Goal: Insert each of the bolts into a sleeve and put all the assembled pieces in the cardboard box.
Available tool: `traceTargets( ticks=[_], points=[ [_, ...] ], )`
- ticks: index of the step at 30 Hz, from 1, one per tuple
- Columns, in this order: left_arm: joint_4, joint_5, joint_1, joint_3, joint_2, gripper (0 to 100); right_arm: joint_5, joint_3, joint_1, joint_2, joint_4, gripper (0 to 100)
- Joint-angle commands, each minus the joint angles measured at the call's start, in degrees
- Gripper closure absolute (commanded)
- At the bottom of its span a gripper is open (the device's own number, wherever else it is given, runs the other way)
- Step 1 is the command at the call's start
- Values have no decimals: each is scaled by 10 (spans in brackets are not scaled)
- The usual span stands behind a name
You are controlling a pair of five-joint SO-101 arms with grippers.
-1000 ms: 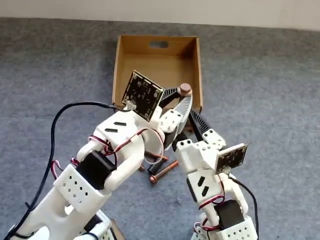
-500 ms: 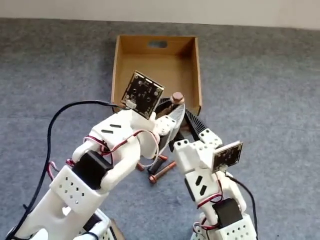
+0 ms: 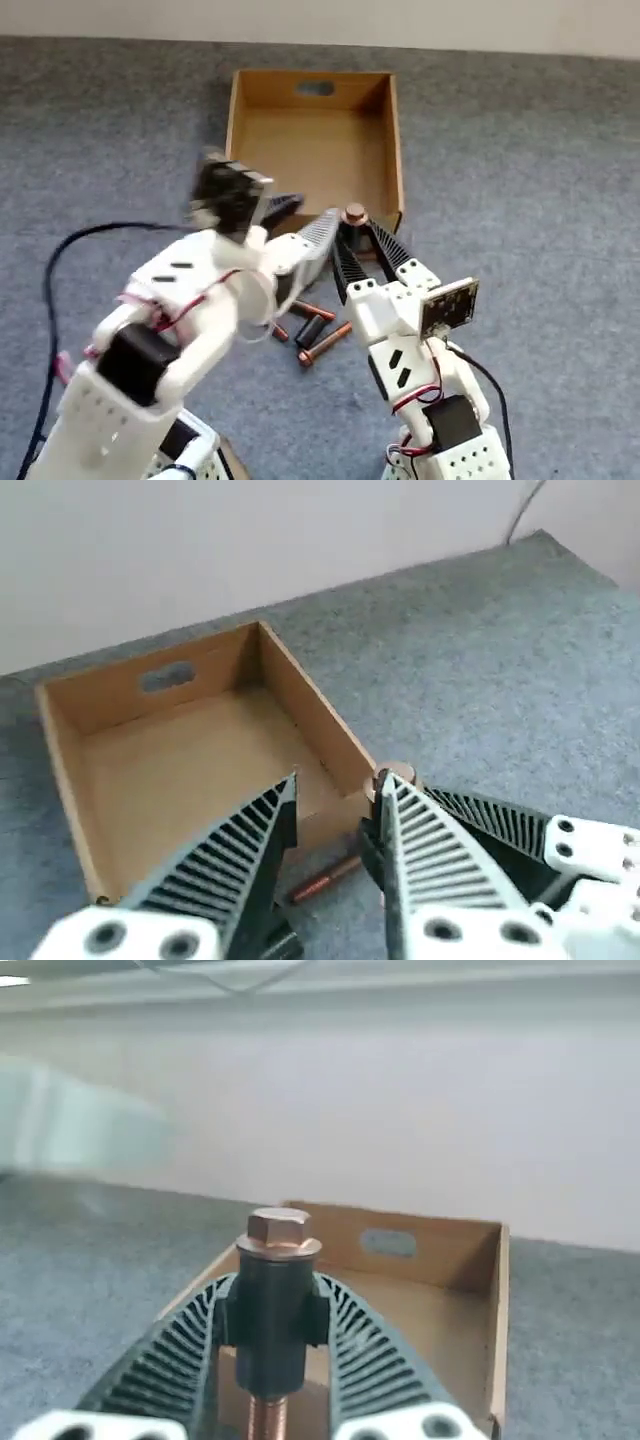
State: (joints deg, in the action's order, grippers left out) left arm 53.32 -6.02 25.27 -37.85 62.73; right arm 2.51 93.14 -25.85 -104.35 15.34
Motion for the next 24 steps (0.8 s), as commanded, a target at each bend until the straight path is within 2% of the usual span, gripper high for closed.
traceTargets(
  ticks=[1, 5, 11, 15, 17, 19, 24],
  points=[
    [-2, -1, -65, -19, 40, 855, -5, -9, 0, -8, -11, 992],
    [-8, 0, -149, -102, 37, 856, -5, 10, 0, -8, -8, 992],
    [-123, 55, -242, -297, -9, 857, -5, 52, 7, -8, -8, 992],
    [-227, 53, -268, -388, -16, 865, -5, 54, 7, -8, -8, 992],
    [-258, 53, -273, -410, -15, 914, -5, 57, 6, -8, -8, 992],
    [-271, 53, -272, -423, -15, 990, -5, 58, 6, -8, -8, 992],
    [-275, 52, -271, -453, -15, 973, -2, 83, 2, -8, -8, 992]
  ],
)
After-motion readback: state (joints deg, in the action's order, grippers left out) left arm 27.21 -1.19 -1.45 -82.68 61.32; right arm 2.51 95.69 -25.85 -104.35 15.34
